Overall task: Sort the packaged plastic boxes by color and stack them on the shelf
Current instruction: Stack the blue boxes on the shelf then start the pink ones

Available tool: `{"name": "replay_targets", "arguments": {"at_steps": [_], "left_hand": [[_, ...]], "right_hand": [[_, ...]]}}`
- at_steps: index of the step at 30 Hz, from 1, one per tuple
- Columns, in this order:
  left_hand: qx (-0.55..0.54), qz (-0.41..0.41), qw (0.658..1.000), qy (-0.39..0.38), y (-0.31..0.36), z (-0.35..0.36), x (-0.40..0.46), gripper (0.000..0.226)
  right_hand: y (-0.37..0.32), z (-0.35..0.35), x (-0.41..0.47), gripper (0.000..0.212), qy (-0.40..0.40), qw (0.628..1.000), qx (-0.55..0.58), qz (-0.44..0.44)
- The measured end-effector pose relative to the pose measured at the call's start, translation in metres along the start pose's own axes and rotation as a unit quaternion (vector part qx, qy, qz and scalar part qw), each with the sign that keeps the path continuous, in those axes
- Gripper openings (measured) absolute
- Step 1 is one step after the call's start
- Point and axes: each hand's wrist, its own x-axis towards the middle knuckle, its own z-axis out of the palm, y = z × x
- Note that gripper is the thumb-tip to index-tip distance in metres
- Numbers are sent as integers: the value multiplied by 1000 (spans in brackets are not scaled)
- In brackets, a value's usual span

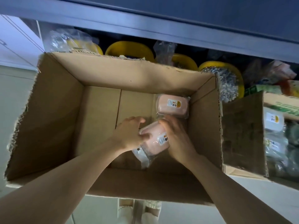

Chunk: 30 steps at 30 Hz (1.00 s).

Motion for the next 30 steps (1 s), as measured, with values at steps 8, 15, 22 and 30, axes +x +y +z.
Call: {"name": "replay_targets", "arguments": {"at_steps": [8,15,22,30], "left_hand": [[-214,-38,976,-4,17,-32,9,57],[-417,-75,904,50,-13,-32,15,68],[-435,-56,895,77,-38,-18,25,66],[-451,-84,874,160,-36,-24,3,59]], "right_hand": [[-19,-43,21,93,72,997,1,-33],[22,-40,66,89,4,980,-37,198],[57,0,96,86,-22,966,-159,204],[18,-4,63,76,7,969,-25,246]]}}
